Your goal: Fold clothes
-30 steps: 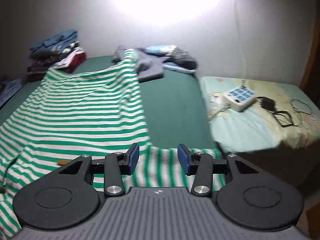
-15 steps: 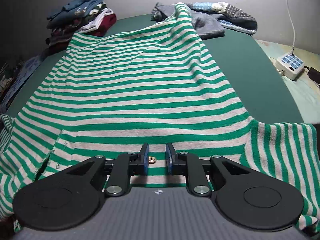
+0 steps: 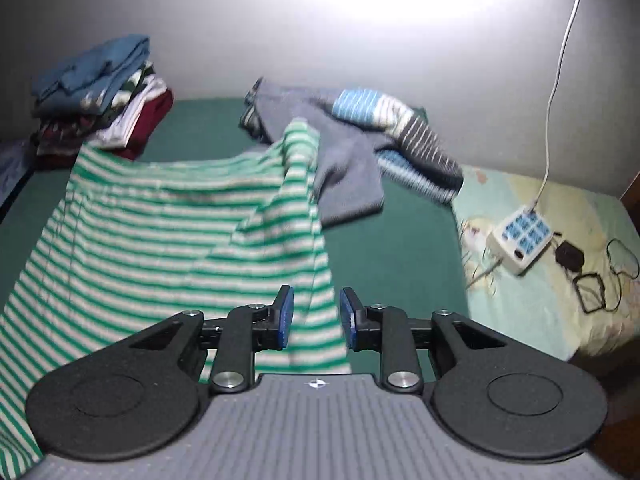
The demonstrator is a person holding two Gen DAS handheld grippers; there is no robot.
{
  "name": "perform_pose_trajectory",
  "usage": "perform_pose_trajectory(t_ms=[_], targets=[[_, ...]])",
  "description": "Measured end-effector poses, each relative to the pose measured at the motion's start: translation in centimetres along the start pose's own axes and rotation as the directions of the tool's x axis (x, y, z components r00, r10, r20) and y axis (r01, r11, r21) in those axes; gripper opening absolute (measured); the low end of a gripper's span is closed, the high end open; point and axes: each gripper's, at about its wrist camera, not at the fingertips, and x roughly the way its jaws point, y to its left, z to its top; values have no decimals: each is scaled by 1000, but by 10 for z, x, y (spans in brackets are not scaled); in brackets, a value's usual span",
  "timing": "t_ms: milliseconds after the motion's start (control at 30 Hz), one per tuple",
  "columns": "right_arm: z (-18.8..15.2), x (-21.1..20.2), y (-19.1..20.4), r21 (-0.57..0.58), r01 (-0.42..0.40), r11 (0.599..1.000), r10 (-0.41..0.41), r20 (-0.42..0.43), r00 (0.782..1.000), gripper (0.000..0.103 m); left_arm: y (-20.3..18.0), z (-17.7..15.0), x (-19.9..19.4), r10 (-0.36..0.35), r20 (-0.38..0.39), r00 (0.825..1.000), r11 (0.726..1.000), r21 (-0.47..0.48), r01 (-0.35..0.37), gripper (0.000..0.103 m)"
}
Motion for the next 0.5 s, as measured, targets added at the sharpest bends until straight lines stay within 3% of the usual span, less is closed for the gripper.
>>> perform_pose_trajectory(t_ms=[100,233,367,500], targets=[[61,6,-14,-14,40,999,-40,43,998,37,-11,54,29,-37,23,999,999,4,36,61],[98,38,-13,-22,35,999,-34,81,996,37,-44,91,70,-74,-20,997,996,-53,73,62],[90,77,-8,8,-24,1000,24,77,997,37,-88,93,103,-91,-86,992,995,-56,86,67],[70,122,-12,41,-17,999,17,0,1000,36,-119,79,118,-93,-122,988,996,-20,91,73]])
